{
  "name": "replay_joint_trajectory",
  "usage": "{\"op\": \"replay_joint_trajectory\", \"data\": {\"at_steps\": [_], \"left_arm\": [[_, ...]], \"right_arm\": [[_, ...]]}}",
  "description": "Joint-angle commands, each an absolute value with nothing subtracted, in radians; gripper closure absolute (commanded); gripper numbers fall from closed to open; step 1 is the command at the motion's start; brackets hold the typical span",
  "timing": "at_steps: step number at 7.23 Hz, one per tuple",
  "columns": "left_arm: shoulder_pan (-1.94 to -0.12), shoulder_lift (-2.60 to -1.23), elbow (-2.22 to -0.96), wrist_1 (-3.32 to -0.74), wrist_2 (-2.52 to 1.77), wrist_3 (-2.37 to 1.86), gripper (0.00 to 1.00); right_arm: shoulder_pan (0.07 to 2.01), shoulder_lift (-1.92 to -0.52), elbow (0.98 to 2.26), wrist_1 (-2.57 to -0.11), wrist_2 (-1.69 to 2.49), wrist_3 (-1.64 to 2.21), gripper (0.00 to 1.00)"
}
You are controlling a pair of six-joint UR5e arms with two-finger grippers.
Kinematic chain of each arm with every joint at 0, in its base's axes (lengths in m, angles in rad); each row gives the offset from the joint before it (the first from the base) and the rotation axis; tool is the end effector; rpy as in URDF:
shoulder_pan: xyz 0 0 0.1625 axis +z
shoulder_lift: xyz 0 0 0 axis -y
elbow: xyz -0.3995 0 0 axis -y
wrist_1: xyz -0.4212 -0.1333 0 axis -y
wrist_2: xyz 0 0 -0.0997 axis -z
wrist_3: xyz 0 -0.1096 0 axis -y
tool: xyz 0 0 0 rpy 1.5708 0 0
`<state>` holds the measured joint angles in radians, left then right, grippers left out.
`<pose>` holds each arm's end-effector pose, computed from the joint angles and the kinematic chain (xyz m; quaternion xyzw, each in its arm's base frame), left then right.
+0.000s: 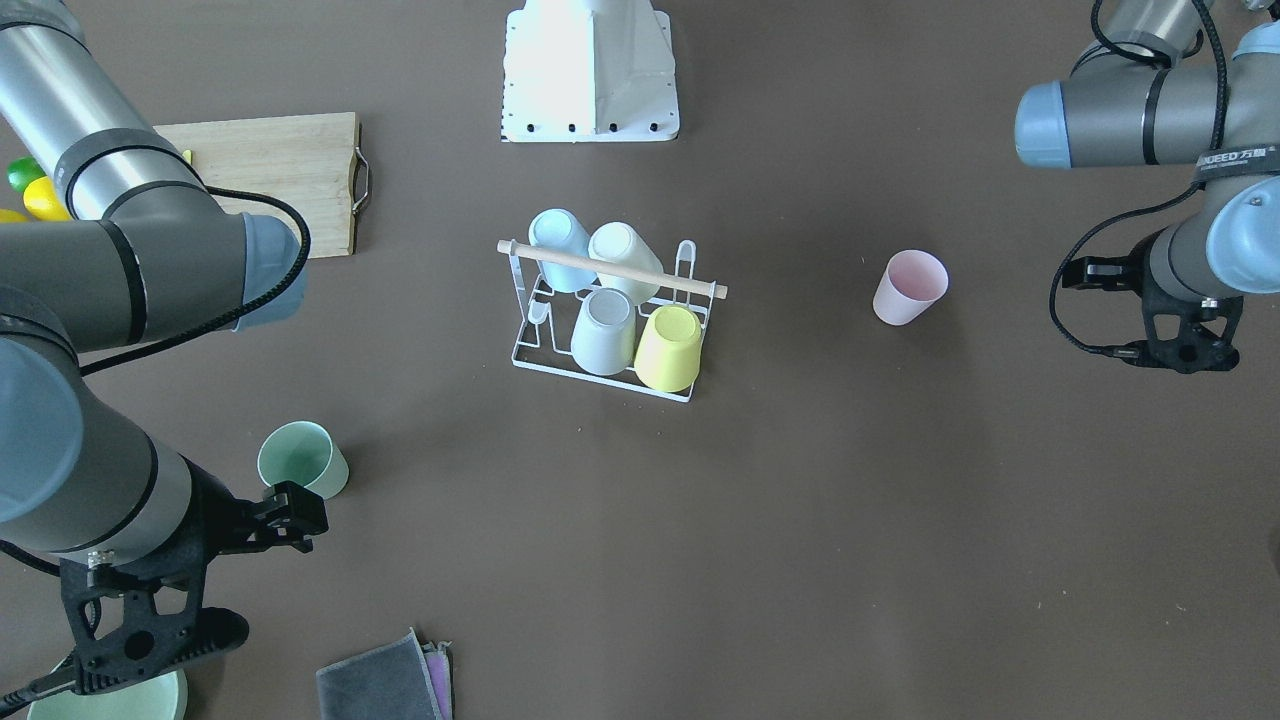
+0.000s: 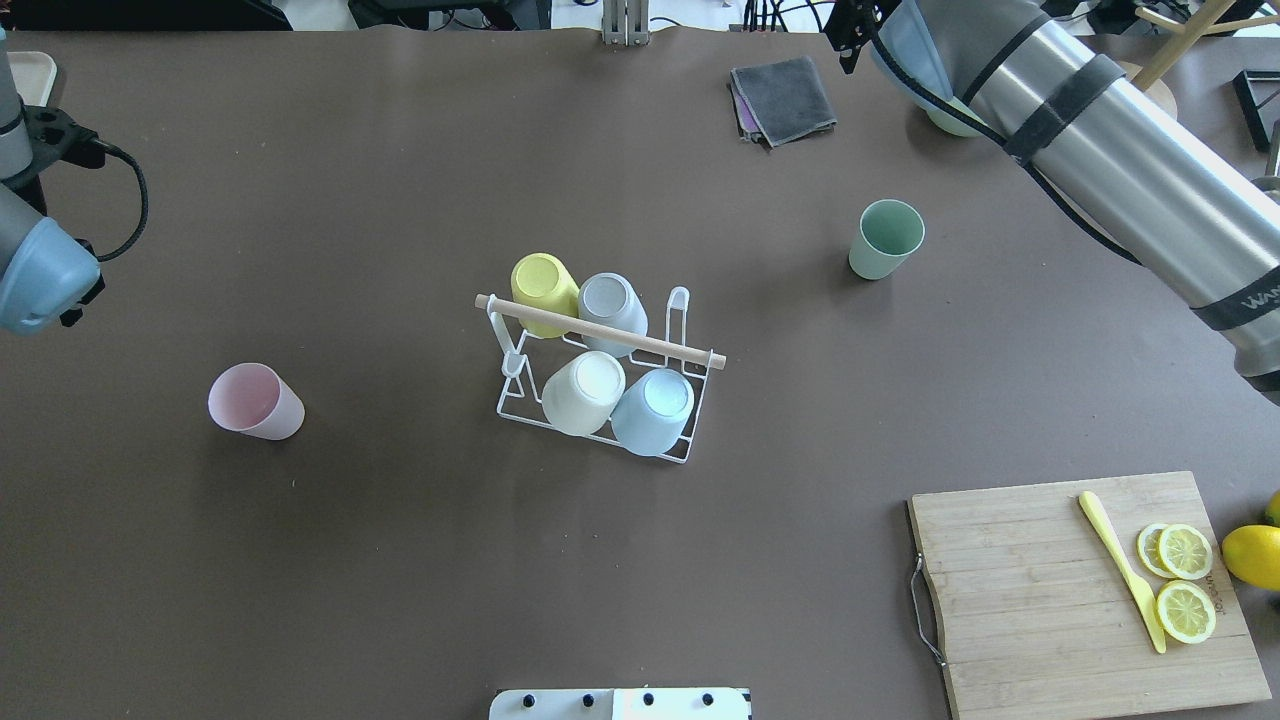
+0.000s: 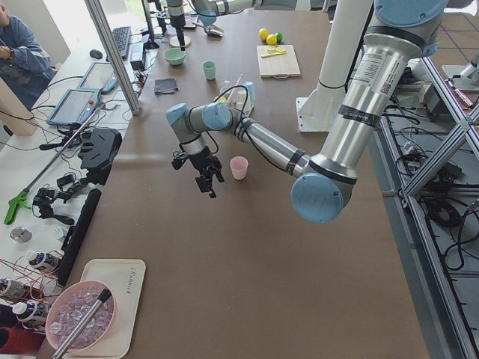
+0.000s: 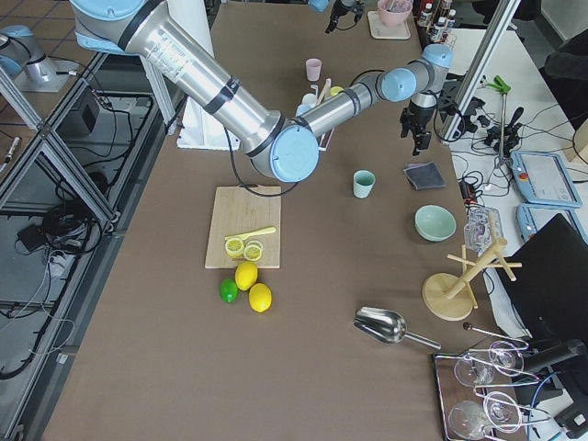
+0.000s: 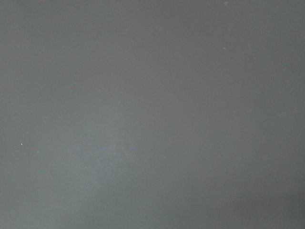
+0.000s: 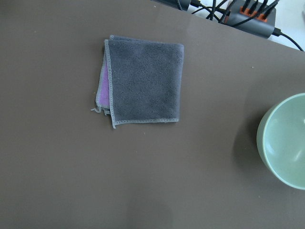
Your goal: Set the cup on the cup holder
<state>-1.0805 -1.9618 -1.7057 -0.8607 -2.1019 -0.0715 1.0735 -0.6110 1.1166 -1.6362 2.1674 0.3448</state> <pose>0.2126 -0.5635 0.4316 -0.1577 0.2265 0.1761 0.9449 -0.3303 -0.7589 0.2272 0.0732 -0.3471 -0.1350 0.9252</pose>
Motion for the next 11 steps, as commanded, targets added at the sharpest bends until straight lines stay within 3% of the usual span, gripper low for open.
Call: {"op": "replay_joint_trajectory", "data": {"at_steps": [1, 3, 7, 9, 11], "left_arm": [[-1.04, -2.063, -1.695, -0.776, -2.108, 0.018, 0.01], [-1.009, -2.162, -1.601, -0.699, -2.196, 0.087, 0.01], [-0.928, -2.351, -1.295, -0.65, -2.188, 0.155, 0.01], [-0.896, -2.378, -1.226, -0.65, -2.187, 0.175, 0.01], [-0.884, -2.384, -1.186, -0.65, -2.232, 0.176, 0.01]], "right_arm": [[1.052, -0.482, 0.921, -1.594, 2.154, 0.339, 0.0], [1.042, -0.462, 0.843, -1.595, 2.151, 0.293, 0.0], [0.987, -0.397, 0.611, -1.597, 2.107, 0.195, 0.0], [0.985, -0.341, 0.481, -1.606, 2.126, 0.15, 0.0], [0.983, -0.322, 0.439, -1.681, 2.216, 0.126, 0.0]]}}
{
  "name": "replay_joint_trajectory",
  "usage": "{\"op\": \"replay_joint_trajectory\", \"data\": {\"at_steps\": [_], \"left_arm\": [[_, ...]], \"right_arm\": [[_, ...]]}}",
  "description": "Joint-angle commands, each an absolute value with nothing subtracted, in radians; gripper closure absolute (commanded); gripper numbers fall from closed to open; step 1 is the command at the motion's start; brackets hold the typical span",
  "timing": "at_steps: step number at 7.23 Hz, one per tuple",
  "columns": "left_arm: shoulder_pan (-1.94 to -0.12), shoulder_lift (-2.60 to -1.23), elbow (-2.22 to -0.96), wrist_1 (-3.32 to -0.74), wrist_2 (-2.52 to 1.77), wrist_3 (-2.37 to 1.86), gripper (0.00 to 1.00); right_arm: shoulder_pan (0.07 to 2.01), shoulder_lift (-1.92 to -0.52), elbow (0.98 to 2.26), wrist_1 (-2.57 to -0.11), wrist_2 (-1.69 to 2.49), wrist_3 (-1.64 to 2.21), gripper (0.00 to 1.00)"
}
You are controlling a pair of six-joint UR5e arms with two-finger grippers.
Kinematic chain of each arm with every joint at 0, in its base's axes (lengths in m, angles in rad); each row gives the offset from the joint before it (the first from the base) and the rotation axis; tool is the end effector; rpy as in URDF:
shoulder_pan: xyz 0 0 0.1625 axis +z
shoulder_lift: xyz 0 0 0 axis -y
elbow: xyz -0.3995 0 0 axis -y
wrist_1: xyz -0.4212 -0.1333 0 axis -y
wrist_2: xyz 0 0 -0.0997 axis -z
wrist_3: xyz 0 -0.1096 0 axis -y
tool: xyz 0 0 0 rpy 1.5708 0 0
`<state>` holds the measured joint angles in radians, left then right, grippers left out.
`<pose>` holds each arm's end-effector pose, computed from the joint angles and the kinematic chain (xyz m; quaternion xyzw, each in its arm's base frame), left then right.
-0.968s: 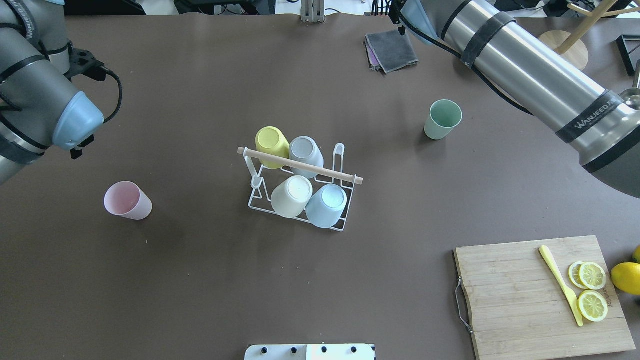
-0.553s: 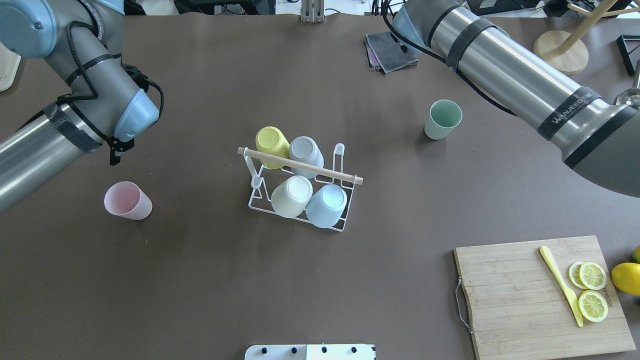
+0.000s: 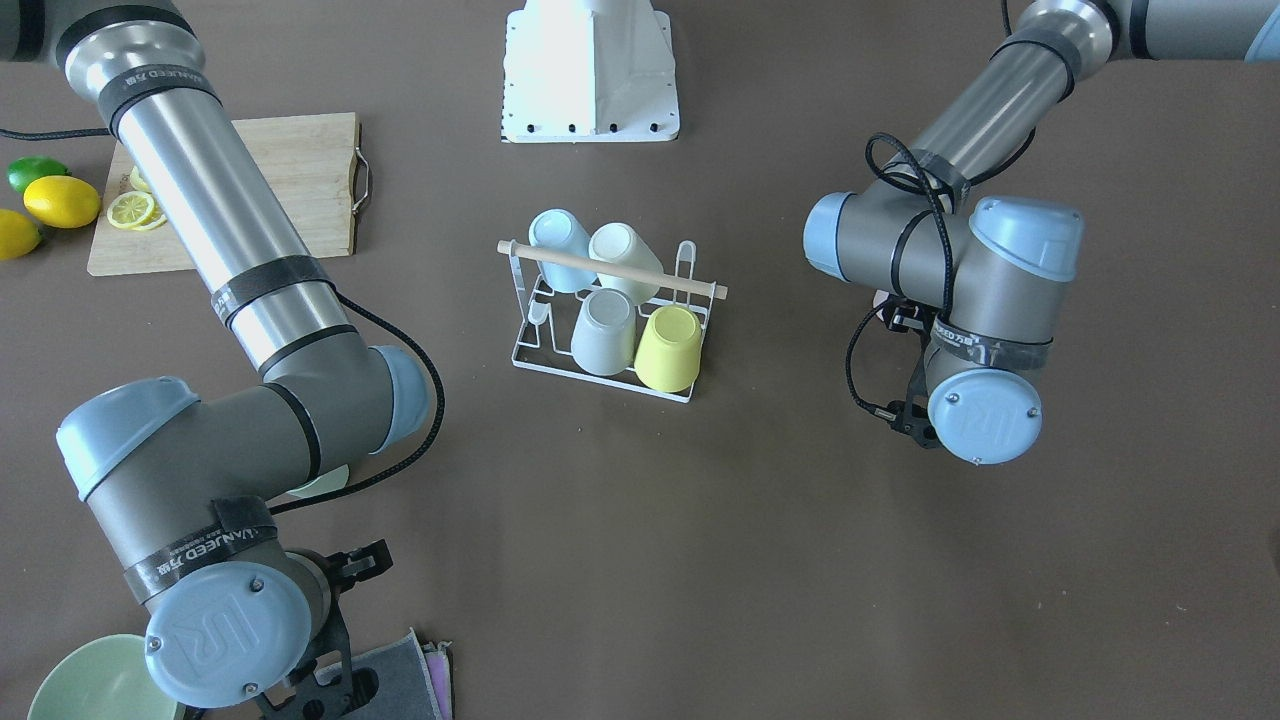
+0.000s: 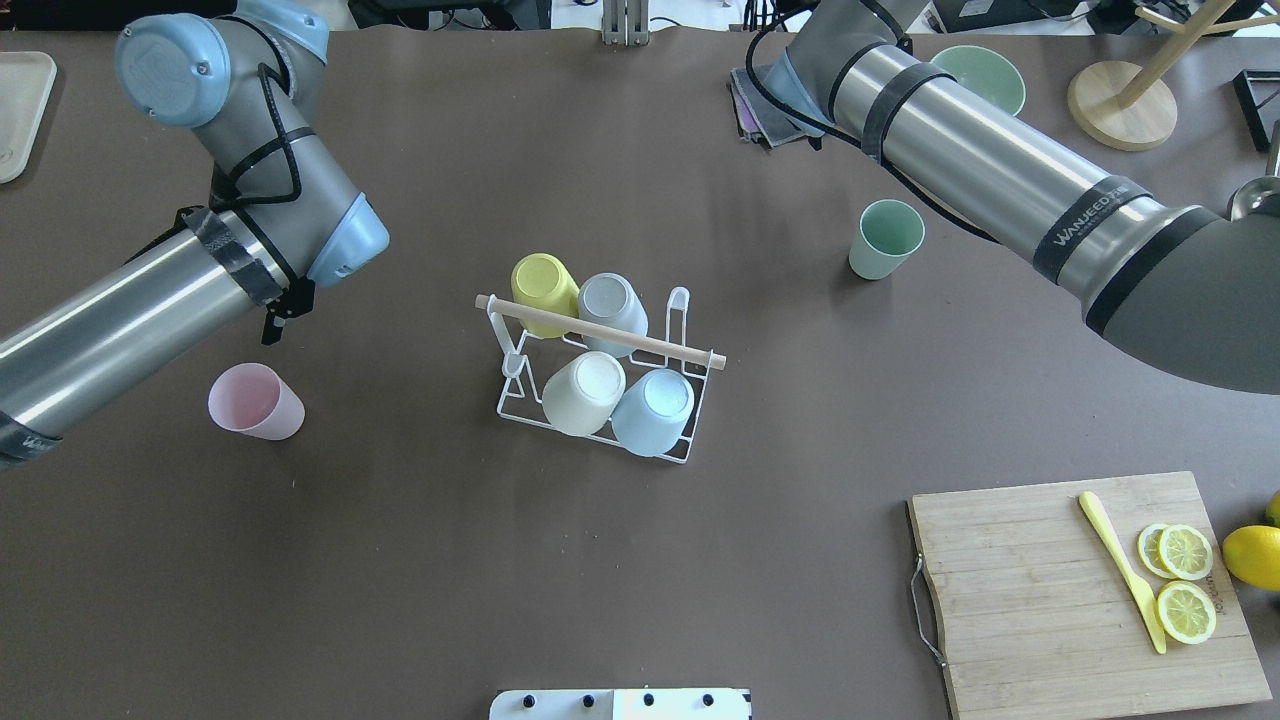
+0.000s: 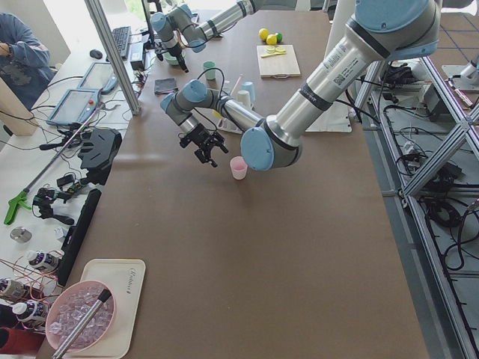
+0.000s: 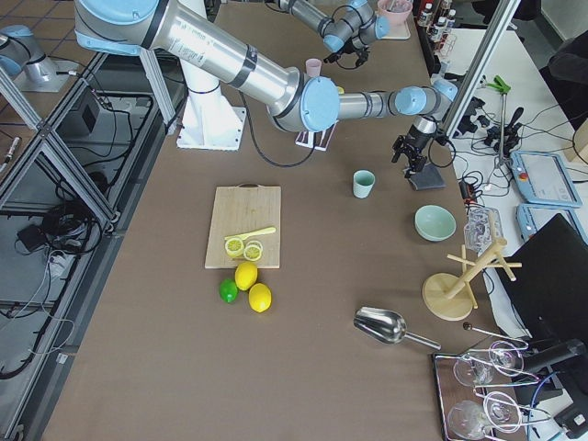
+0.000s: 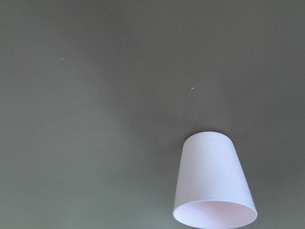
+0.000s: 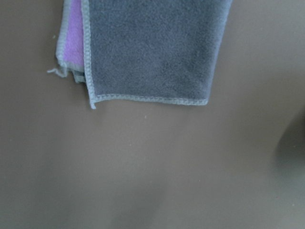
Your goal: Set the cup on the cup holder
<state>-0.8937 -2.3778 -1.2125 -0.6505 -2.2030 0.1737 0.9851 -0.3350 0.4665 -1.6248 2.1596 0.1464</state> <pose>0.3956 -0.6015 0.3802 -0.2903 0.2374 0.3152 0.8718 -0.4379 -0.7911 0.3218 -0.0692 -0.2840 -0.2193 0.9308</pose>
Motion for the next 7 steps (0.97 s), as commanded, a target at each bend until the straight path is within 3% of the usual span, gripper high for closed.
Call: {"op": "replay_joint_trajectory", "data": {"at_steps": [1, 7], "left_arm": [[-0.884, -2.387, -1.174, -0.649, -2.277, 0.178, 0.01], [-0.851, -2.384, -1.106, -0.641, -2.316, 0.227, 0.01]], "right_arm": [[0.983, -0.322, 0.436, -1.747, 2.242, 0.08, 0.0], [0.931, -0.324, 0.378, -1.835, 2.198, -0.017, 0.0]]}}
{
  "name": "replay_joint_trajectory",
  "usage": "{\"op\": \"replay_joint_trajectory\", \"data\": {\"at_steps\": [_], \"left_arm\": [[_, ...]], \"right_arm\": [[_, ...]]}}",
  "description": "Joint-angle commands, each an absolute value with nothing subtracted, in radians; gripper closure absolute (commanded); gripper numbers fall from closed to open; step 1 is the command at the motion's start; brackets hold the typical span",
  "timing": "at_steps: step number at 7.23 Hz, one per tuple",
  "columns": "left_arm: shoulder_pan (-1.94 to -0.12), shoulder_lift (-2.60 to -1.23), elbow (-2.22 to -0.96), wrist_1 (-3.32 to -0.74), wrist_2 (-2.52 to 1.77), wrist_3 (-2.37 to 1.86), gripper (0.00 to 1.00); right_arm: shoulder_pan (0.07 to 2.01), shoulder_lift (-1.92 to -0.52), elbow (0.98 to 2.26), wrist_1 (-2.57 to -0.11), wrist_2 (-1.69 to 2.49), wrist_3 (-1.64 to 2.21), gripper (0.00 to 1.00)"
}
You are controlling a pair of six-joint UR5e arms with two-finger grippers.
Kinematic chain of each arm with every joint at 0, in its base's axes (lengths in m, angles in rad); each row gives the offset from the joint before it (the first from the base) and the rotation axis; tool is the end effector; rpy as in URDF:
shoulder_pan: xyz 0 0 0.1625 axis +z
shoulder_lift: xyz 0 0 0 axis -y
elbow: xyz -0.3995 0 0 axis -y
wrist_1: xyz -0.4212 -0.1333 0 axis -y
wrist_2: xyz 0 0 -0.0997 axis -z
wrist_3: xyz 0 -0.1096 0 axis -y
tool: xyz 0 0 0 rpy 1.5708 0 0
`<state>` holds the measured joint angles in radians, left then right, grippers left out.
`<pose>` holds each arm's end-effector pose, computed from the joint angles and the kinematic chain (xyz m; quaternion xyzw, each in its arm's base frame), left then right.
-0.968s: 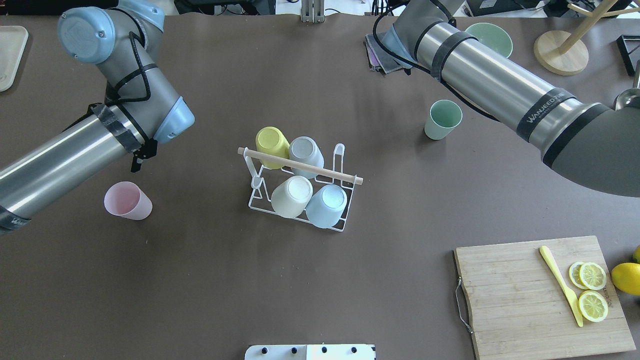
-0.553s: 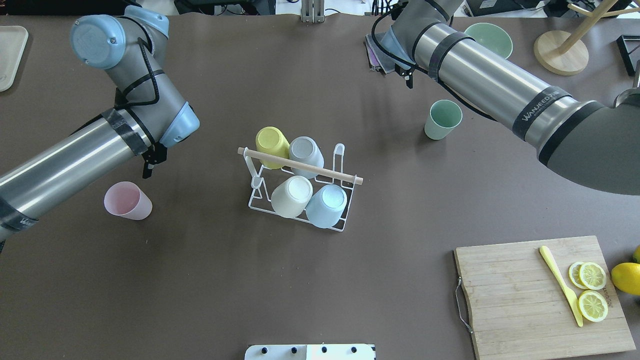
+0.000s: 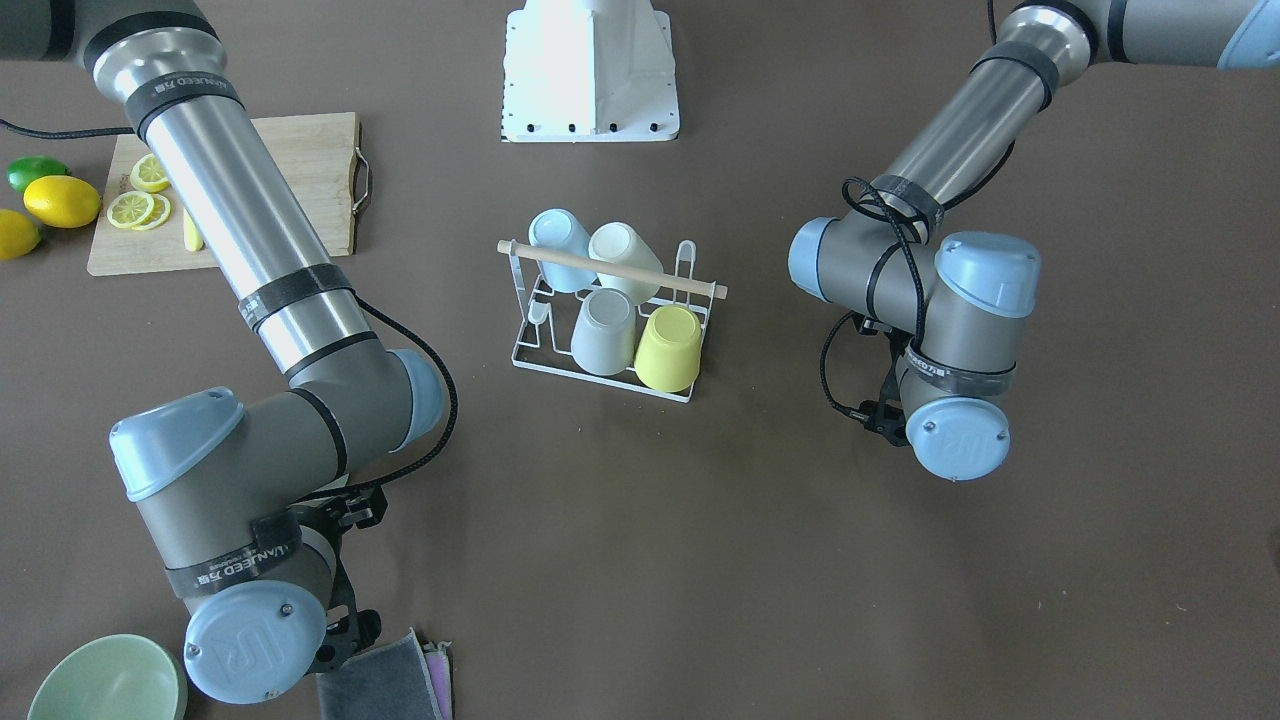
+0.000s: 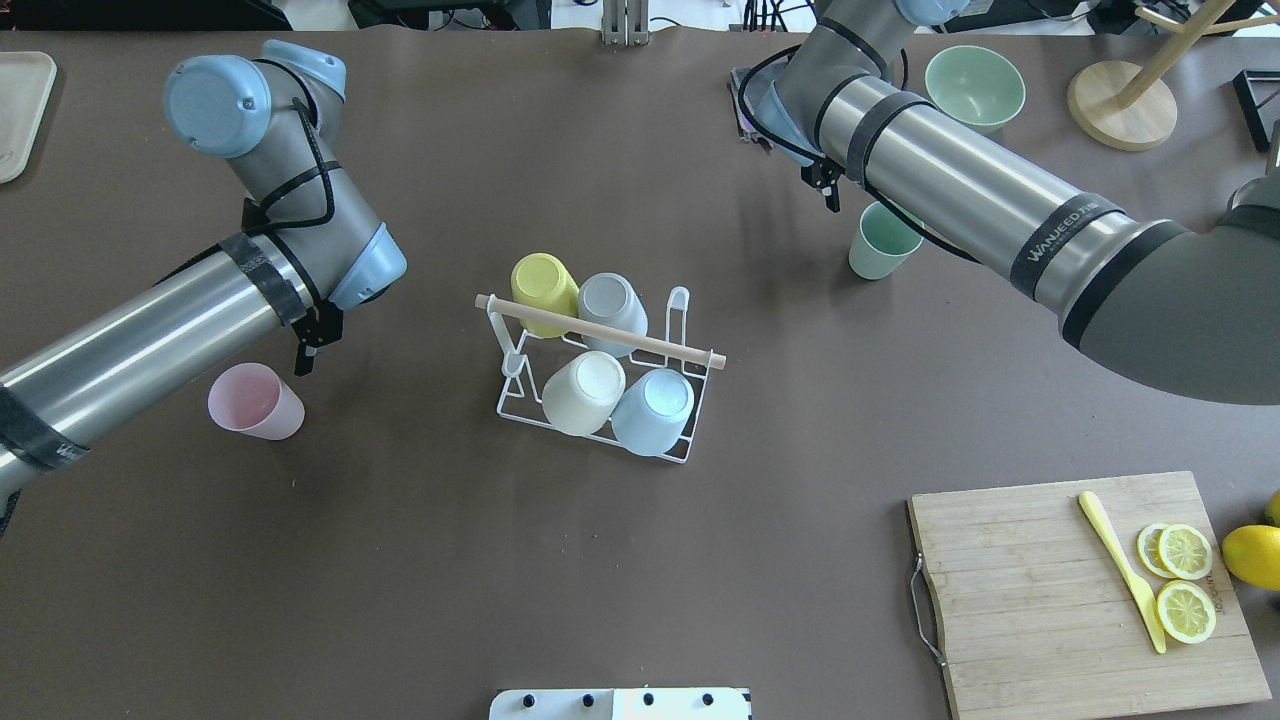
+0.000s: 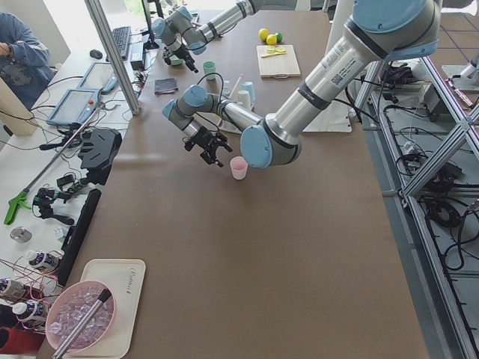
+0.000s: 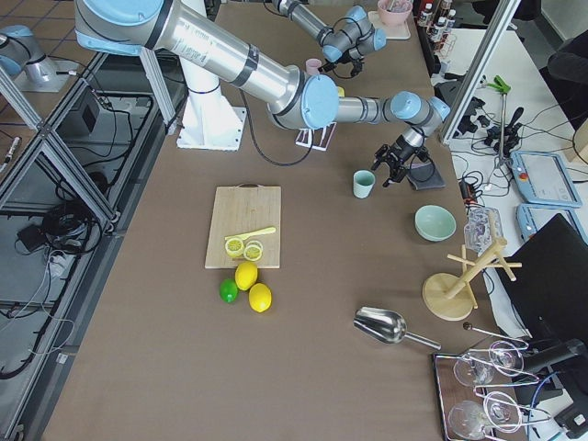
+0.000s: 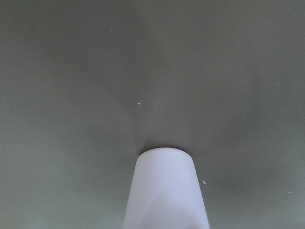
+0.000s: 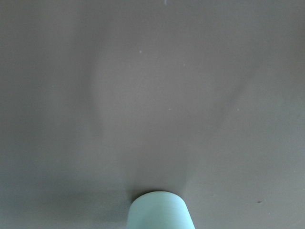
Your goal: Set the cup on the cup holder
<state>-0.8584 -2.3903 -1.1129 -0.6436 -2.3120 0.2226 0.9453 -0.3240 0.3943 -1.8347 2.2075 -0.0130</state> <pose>0.4302 -0.5888 0.4079 -0.3367 0.2744 0.3132 0.8446 -0.4599 -0.7531 0.3658 -0.1814 -0.2694 -0.2680 0.9070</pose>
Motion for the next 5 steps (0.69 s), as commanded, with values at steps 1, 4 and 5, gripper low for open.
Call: {"op": "replay_joint_trajectory", "data": {"at_steps": [1, 4, 5], "left_arm": [[-0.845, -2.381, -1.104, -0.64, -2.316, 0.226, 0.02], [-0.83, -2.353, -1.101, -0.611, -2.335, 0.241, 0.04], [-0.83, -2.347, -1.101, -0.603, -2.33, 0.241, 0.05]], "right_arm": [[0.92, -0.325, 0.361, -1.83, 2.198, -0.018, 0.0], [0.904, -0.328, 0.322, -1.829, 2.194, -0.029, 0.0], [0.896, -0.328, 0.318, -1.829, 2.192, -0.038, 0.0]]}}
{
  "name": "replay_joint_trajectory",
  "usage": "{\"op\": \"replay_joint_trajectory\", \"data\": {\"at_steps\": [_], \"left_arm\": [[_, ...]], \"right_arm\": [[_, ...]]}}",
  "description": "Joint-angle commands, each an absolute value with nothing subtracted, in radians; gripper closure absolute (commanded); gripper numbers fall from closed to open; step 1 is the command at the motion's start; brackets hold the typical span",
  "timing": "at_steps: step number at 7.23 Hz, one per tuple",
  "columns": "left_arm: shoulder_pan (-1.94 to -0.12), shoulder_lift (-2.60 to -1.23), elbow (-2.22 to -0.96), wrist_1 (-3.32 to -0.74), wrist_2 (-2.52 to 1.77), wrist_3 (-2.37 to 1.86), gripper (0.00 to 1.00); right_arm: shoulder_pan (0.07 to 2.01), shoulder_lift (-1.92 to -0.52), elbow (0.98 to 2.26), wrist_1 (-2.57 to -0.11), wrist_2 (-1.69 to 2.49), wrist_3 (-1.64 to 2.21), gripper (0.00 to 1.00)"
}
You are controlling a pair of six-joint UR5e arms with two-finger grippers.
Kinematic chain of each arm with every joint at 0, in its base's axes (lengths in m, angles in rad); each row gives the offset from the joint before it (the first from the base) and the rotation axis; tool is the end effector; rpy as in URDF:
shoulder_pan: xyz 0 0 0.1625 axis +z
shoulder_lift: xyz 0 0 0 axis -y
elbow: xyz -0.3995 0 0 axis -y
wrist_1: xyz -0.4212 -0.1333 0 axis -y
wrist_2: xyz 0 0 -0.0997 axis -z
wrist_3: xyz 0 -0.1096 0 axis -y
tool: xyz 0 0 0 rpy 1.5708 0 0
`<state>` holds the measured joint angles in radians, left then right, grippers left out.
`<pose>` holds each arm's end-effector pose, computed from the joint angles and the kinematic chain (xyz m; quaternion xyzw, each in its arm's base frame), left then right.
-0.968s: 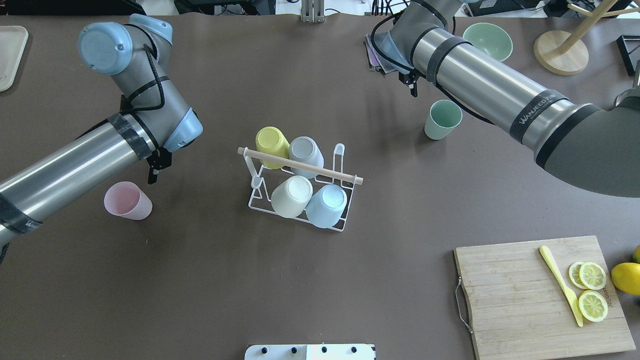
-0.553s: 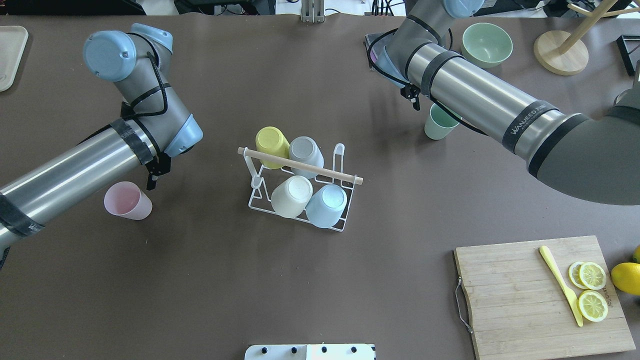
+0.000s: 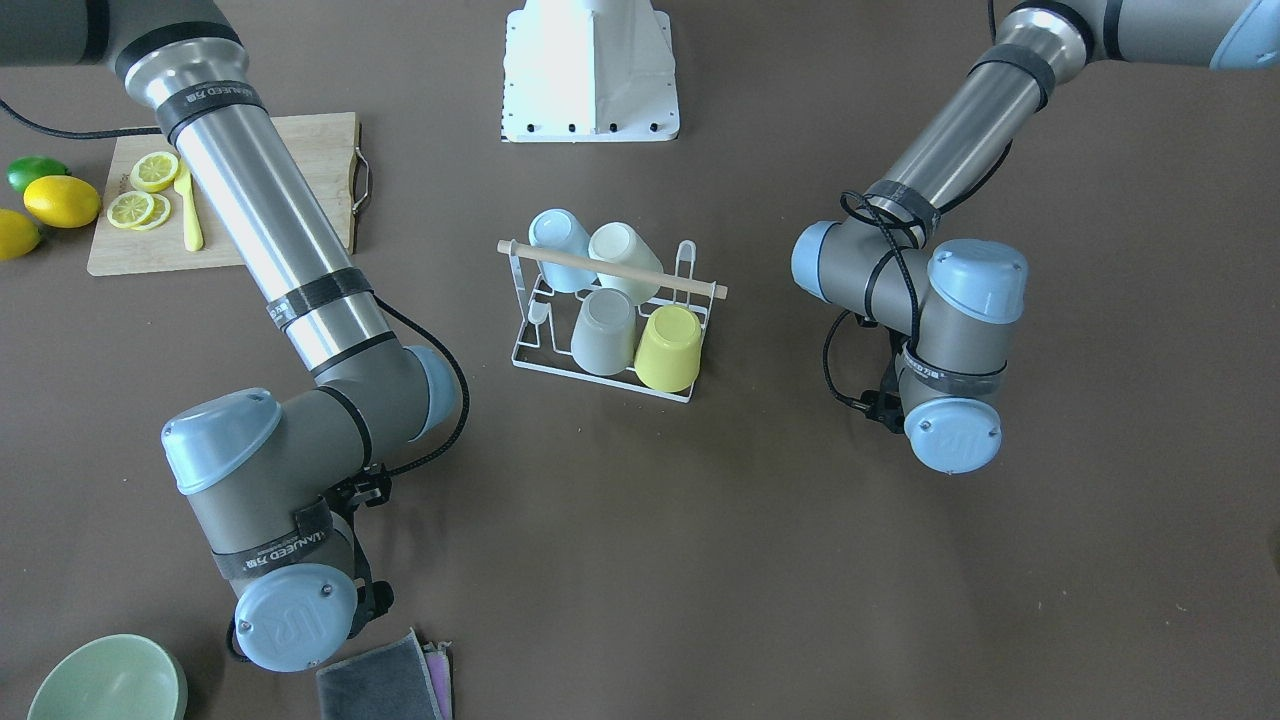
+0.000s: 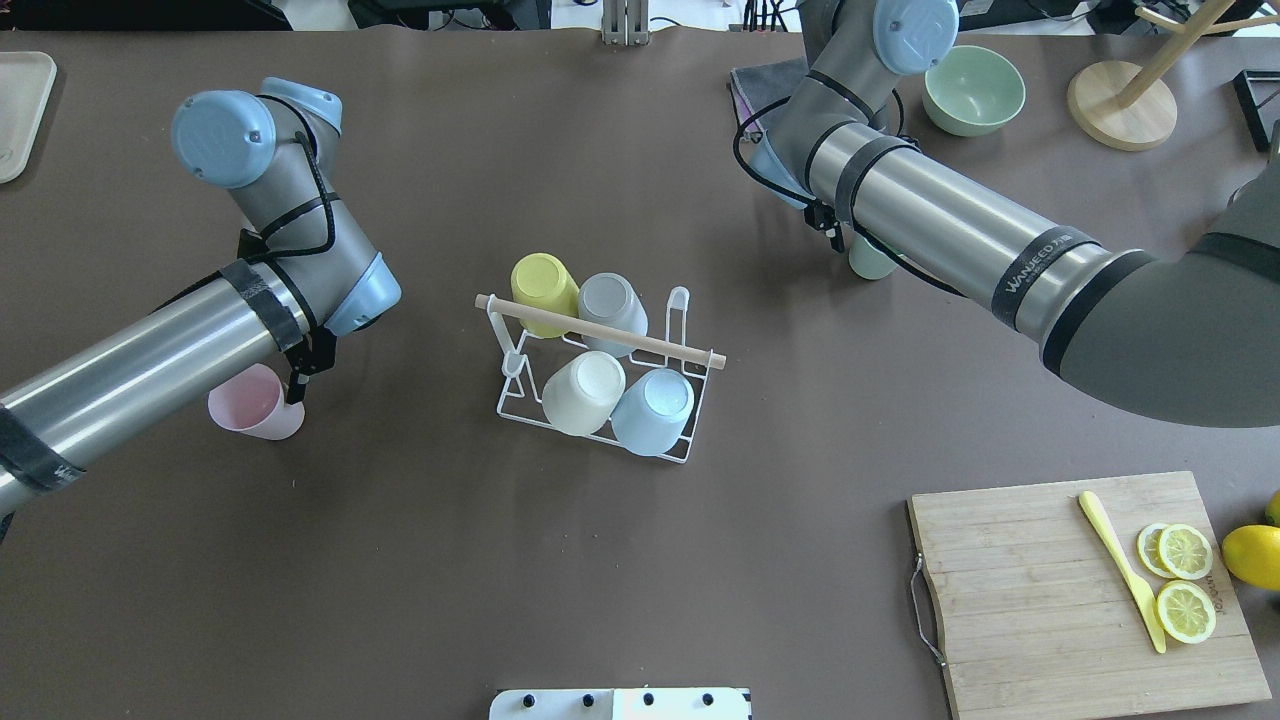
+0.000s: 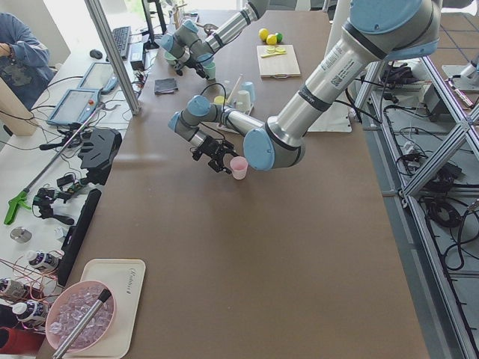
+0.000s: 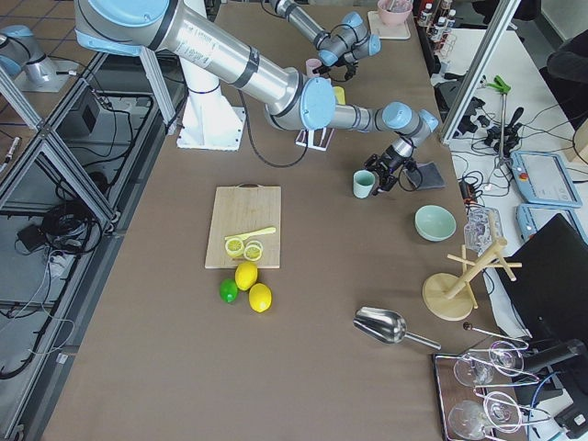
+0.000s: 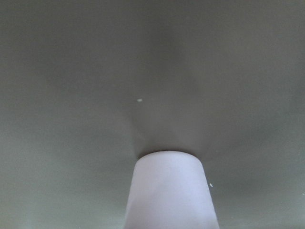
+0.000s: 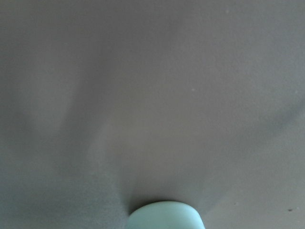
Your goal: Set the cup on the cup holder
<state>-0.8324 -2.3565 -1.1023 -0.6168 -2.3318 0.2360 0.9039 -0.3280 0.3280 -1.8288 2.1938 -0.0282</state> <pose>0.4391 -0.5682 0.4366 -0.3692 0.2694 0.3101 0.8336 -0.4856 -0.7289 0.4027 -0.2117 -0.2501 -0.2844 0.9010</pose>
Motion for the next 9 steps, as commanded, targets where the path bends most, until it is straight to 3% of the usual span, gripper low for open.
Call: {"op": "replay_joint_trajectory", "data": {"at_steps": [1, 2, 3, 5, 6, 8, 9], "left_arm": [[-0.828, -2.345, -1.101, -0.598, -2.33, 0.241, 0.1], [-0.828, -2.345, -1.1, -0.583, -2.327, 0.241, 0.25], [-0.825, -2.345, -1.1, -0.578, -2.326, 0.241, 0.31], [-0.81, -2.335, -1.101, -0.578, -2.329, 0.239, 0.29], [-0.805, -2.329, -1.101, -0.577, -2.329, 0.239, 0.22], [-0.805, -2.324, -1.101, -0.574, -2.329, 0.239, 0.22], [-0.805, -2.324, -1.101, -0.569, -2.327, 0.241, 0.37]], "right_arm": [[0.894, -0.328, 0.314, -1.83, 2.194, -0.037, 0.0], [0.894, -0.328, 0.314, -1.829, 2.194, -0.037, 0.0], [0.894, -0.328, 0.313, -1.829, 2.194, -0.037, 0.0], [0.894, -0.325, 0.311, -1.833, 2.197, -0.04, 0.0], [0.894, -0.325, 0.311, -1.835, 2.197, -0.041, 0.0], [0.891, -0.324, 0.292, -1.836, 2.195, -0.043, 0.0], [0.888, -0.324, 0.288, -1.838, 2.195, -0.043, 0.0]]}}
